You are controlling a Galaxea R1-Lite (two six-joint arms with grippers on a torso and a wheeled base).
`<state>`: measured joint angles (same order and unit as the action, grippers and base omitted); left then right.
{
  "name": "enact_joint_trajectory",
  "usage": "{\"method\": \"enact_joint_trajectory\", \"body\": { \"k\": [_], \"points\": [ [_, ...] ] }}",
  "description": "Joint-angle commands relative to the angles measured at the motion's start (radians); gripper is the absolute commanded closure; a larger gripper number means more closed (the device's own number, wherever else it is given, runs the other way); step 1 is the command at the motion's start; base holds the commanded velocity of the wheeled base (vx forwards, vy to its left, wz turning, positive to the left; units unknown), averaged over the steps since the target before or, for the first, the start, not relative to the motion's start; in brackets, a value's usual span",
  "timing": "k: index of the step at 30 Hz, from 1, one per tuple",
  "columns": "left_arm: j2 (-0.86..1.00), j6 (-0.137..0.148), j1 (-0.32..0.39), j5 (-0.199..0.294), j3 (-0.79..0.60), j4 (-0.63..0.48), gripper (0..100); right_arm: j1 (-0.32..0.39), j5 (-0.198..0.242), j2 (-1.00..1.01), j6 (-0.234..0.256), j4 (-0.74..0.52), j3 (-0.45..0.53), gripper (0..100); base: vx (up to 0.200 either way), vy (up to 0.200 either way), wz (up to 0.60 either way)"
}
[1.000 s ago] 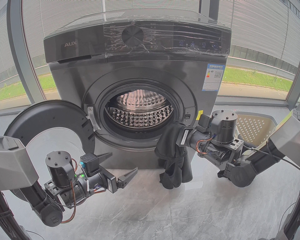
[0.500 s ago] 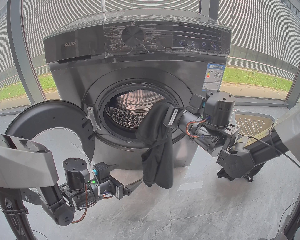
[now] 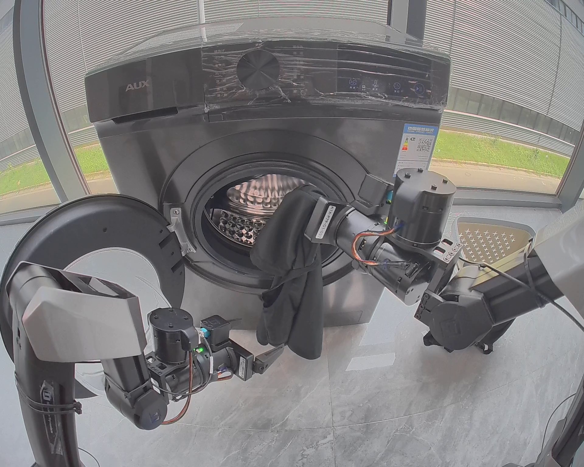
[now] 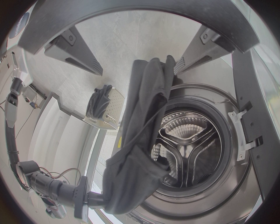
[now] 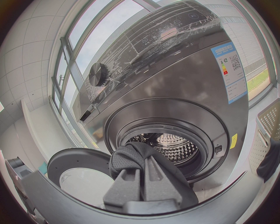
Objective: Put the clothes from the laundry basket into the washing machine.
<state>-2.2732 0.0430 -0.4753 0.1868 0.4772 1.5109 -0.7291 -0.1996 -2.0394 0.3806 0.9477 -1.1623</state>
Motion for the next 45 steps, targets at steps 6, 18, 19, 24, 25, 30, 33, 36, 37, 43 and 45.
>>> {"method": "enact_joint_trajectory", "body": {
  "k": [6, 18, 19, 24, 25, 30, 33, 36, 37, 43, 45],
  "points": [
    [-0.085, 0.006, 0.037, 0.002, 0.064, 0.0, 0, -0.039, 0.002, -0.002, -0.008, 0.013, 0.004, 100, 0.0, 0.0, 0.0],
    [-0.155, 0.009, 0.044, 0.059, 0.126, 0.0, 0, -0.055, 0.002, -0.015, -0.012, 0.043, 0.024, 100, 0.0, 0.0, 0.0],
    [-0.164, 0.009, 0.05, 0.059, 0.142, 0.0, 0, -0.056, 0.002, -0.015, -0.014, 0.045, 0.027, 100, 0.0, 0.0, 0.0],
    [-0.204, 0.008, 0.067, 0.06, 0.221, 0.0, 0, -0.07, 0.005, -0.012, -0.022, 0.082, 0.053, 100, 0.0, 0.0, 0.0],
    [-0.209, 0.008, 0.069, 0.06, 0.227, 0.0, 0, -0.072, 0.006, -0.012, -0.023, 0.088, 0.056, 100, 0.0, 0.0, 0.0],
    [-0.235, 0.011, 0.076, 0.062, 0.277, 0.0, 0, -0.082, 0.011, -0.012, -0.031, 0.095, 0.075, 100, 0.0, 0.0, 0.0],
    [-0.246, 0.018, 0.087, 0.062, 0.305, -0.001, 0, -0.082, 0.012, -0.013, -0.029, 0.095, 0.073, 100, 0.0, 0.0, 0.0],
    [-0.262, 0.021, 0.099, 0.062, 0.328, -0.001, 0, -0.082, 0.012, -0.012, -0.031, 0.095, 0.075, 100, 0.0, 0.0, 0.0],
    [-0.264, 0.021, 0.103, 0.062, 0.331, -0.001, 0, -0.082, 0.012, -0.012, -0.029, 0.095, 0.073, 100, 0.0, 0.0, 0.0],
    [-0.281, 0.02, 0.098, 0.066, 0.343, 0.0, 100, -0.082, 0.012, -0.013, -0.029, 0.097, 0.073, 100, 0.0, 0.0, 0.0],
    [-0.287, 0.02, 0.092, 0.079, 0.354, 0.0, 100, -0.082, 0.012, -0.013, -0.029, 0.097, 0.073, 100, 0.0, 0.0, 0.0]
  ]
}}
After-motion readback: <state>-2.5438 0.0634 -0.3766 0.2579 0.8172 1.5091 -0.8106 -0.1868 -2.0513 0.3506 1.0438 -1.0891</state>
